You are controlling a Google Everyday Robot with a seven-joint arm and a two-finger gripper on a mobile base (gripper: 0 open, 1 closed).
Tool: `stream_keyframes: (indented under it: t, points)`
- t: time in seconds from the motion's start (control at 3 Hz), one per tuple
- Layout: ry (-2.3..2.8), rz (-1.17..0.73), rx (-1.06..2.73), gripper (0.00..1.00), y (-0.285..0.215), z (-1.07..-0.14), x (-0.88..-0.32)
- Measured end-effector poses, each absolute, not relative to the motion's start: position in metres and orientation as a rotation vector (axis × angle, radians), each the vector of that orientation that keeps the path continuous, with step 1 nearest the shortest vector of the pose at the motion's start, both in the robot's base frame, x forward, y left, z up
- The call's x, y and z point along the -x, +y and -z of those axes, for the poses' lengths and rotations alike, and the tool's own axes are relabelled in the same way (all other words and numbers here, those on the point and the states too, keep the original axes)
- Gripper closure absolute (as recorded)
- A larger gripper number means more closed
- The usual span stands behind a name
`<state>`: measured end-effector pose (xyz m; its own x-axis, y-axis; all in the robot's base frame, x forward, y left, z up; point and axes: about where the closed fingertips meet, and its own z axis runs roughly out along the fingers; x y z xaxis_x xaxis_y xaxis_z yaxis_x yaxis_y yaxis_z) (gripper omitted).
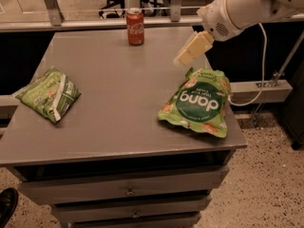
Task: Pick coke can
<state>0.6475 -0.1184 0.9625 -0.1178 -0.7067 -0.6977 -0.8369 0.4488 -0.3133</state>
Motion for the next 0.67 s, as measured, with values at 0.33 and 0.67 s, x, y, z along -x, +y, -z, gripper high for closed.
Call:
stream_keyframes:
  t: [0.33, 0.67]
  points:
    - [1.828, -0.263, 1.257, 0.0, -0.097, -0.961, -0.662]
    - [1.779, -0.343, 1.173, 0.0, -0.067, -0.95, -0.7]
